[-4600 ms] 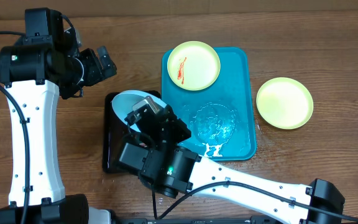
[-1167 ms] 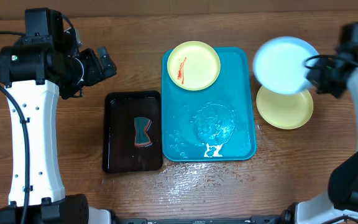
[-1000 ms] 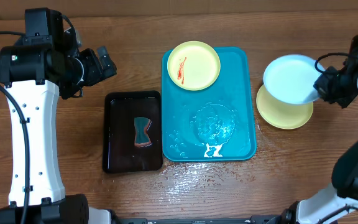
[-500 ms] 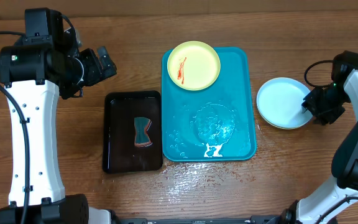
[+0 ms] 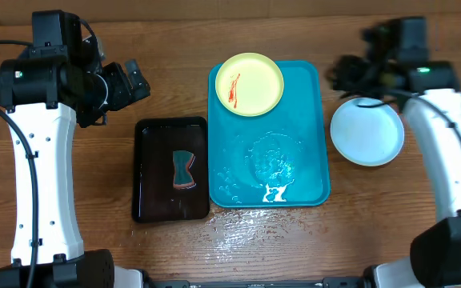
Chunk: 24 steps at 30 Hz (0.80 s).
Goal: Clean dirty plates on tray and stack at the side
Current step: 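Grasp the back yellow plate with the right gripper and drag it forward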
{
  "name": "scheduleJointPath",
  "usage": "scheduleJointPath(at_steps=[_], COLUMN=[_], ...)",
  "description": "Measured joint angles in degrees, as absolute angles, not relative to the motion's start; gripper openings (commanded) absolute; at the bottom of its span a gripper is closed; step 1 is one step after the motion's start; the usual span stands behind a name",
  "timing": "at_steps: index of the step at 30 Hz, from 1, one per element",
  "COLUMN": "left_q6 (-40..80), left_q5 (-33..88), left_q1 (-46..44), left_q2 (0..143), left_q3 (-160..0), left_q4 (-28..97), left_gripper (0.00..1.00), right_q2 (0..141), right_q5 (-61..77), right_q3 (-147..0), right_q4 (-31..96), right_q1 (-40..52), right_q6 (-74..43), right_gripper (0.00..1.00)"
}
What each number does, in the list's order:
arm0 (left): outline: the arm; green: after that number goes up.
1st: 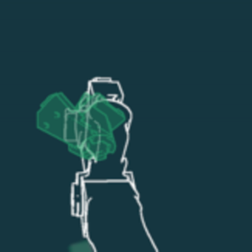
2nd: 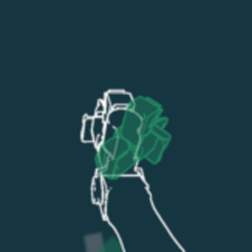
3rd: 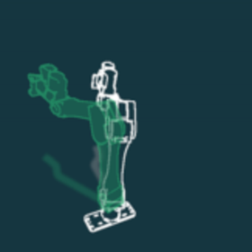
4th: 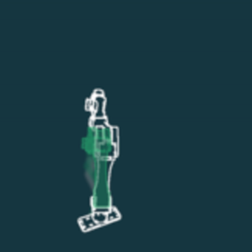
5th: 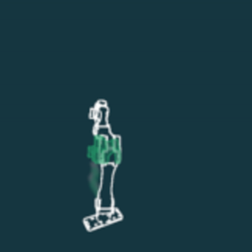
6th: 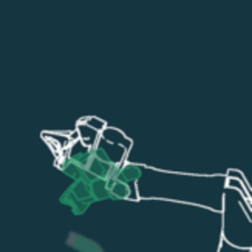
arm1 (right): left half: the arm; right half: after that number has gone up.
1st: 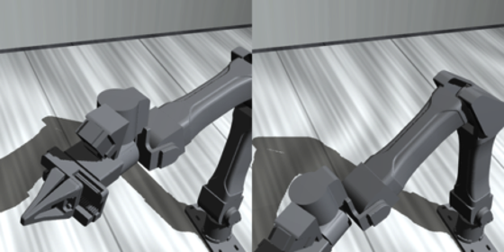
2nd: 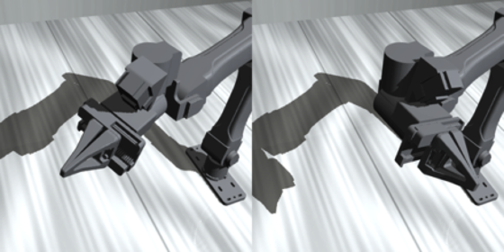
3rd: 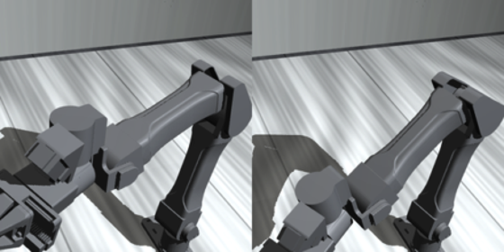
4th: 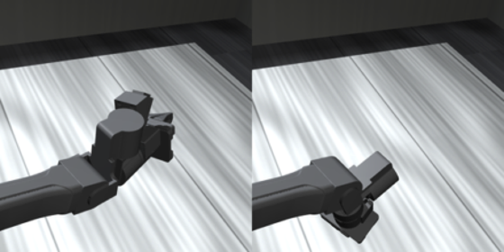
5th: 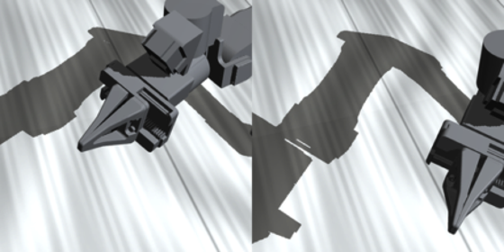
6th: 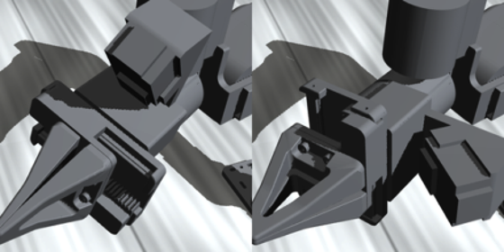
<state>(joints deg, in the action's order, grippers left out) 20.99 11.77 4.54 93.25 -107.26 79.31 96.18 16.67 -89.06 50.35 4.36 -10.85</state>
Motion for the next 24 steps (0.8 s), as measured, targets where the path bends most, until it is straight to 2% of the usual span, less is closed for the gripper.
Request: scheduleJointPath(at_steps=[2, 5, 10, 15, 17, 19, 21, 24], left_q6=[20.99, 20.99, 20.99, 20.99, 20.99, 20.99, 20.99, 20.99], left_q5=[11.75, 11.77, 11.75, 11.75, 11.75, 11.77, 11.75, 11.75], left_q1=[4.54, 4.54, 4.54, 4.54, 4.54, 4.54, 4.54, 4.54], left_q2=[93.25, 93.25, 93.25, 93.25, 93.25, 93.25, 93.25, 93.25], left_q3=[-107.26, -107.26, -107.26, -107.26, -107.26, -107.26, -107.26, -107.26], left_q4=[79.31, 79.31, 79.31, 79.31, 79.31, 79.31, 79.31, 79.31], left_gripper=[1.0, 1.0, 1.0, 1.0, 1.0, 1.0, 1.0, 1.0], right_q2=[97.14, 100.6, 109.65, 119.07, 122.63, 125.08, 126.85, 127.17], right_q5=[15.35, 10.87, 0.86, -4.69, -5.63, -6.09, -5.85, -3.9], right_q3=[-89.1, -89.12, -89.1, -89.1, -89.1, -89.08, -88.97, -88.95], right_q4=[46.13, 40.05, 31.14, 24.43, 23.51, 23.51, 23.62, 23.83], right_q1=[8.95, 14.17, 18.96, 18.85, 18.39, 18.06, 17.89, 17.76], right_q6=[-9.65, -8.58, -7.68, -7.44, -7.44, -7.18, -7.25, -7.44], right_gripper=[0.61, 0.77, 0.85, 0.85, 0.77, 0.6, 0.49, 0.04])
